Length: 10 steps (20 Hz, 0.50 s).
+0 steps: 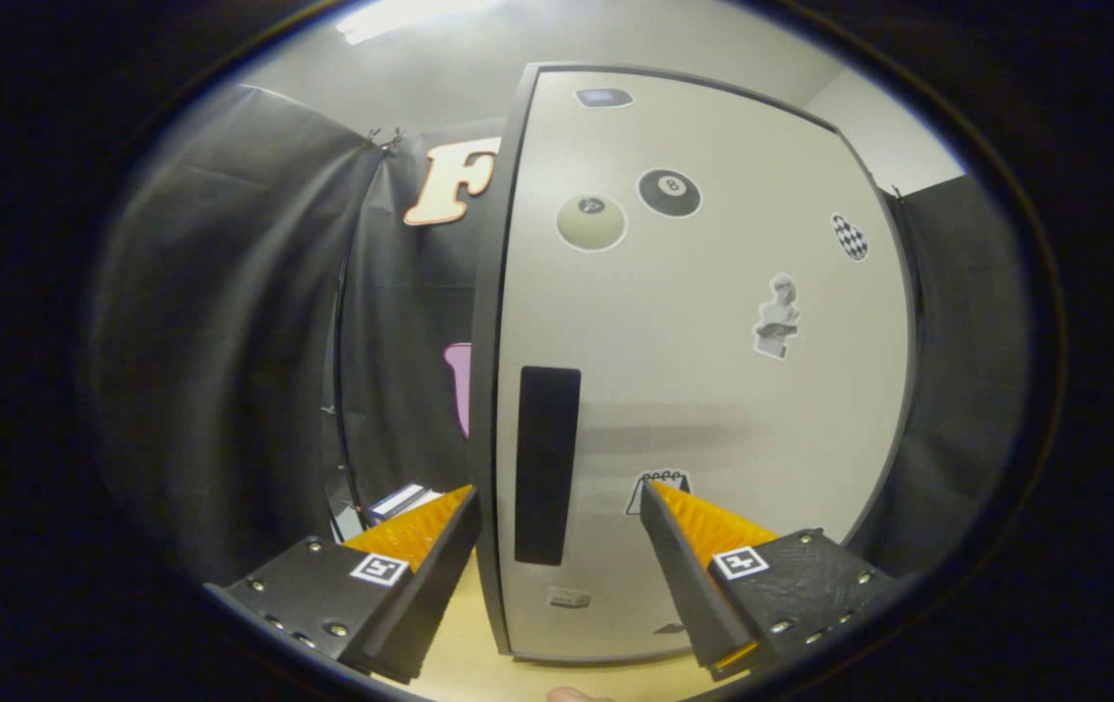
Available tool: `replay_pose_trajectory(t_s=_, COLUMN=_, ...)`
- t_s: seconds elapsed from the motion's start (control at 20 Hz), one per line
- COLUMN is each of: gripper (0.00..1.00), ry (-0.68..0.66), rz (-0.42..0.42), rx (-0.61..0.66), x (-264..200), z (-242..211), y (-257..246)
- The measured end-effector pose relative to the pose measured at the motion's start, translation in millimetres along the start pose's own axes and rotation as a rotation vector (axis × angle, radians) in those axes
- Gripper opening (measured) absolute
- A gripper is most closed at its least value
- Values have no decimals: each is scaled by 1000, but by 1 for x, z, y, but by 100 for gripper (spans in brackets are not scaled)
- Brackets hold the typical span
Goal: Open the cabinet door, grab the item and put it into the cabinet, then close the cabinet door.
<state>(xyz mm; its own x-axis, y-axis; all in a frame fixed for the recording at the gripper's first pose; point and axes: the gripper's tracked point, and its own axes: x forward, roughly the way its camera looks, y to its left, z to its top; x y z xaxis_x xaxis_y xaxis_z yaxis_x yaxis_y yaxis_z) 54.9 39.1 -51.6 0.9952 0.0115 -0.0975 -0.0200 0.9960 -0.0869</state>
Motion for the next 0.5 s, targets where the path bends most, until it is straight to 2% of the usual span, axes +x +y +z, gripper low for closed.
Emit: replay_pose_trajectory(t_s=0.5, gripper=98, ry=42, rz=-13, rx=10, x=33, z=-16, y=4)
